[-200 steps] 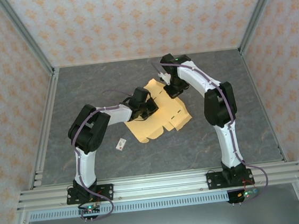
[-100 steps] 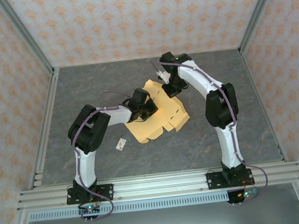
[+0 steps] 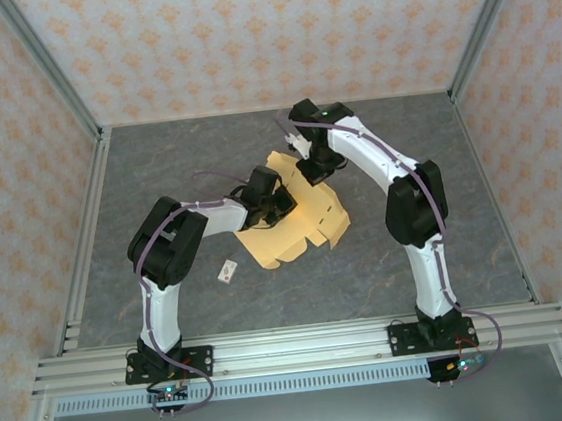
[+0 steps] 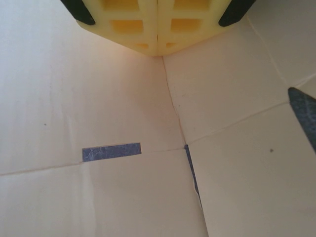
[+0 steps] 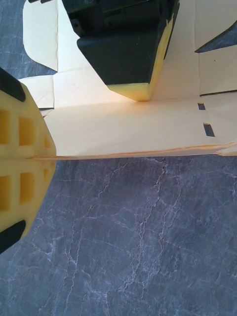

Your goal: Fold the paper box

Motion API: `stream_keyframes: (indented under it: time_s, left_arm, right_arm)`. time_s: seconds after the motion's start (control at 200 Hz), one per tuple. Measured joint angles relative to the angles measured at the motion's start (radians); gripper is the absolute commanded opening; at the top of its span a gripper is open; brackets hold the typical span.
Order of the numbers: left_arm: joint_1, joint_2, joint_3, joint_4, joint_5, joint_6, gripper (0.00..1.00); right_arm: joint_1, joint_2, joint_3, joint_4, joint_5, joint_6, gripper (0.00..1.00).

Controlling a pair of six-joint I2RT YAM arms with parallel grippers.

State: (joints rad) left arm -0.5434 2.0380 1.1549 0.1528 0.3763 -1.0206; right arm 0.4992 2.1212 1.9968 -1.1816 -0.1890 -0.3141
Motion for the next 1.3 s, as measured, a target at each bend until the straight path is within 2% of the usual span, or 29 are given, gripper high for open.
stream_keyframes:
  time_s: [0.25, 0.601, 1.051, 1.301]
  left_arm:
    - [0.000, -0.026, 0.009, -0.027, -0.018, 0.045, 0.13]
    - [0.000, -0.045, 0.009, -0.061, -0.018, 0.061, 0.10]
    - [-0.006, 0.011, 0.029, -0.028, -0.011, 0.060, 0.07]
    - [-0.006, 0.014, 0.008, 0.024, -0.011, 0.047, 0.06]
  right_arm:
    - [0.002, 0.000, 0.014, 0.000, 0.037, 0.000, 0.00]
    - [-0.007, 0.000, 0.028, 0.005, 0.062, 0.000, 0.00]
    - [0.000, 0.002, 0.028, 0.006, 0.007, 0.000, 0.00]
    - [0.040, -0.025, -0.003, 0.052, -0.010, 0.020, 0.00]
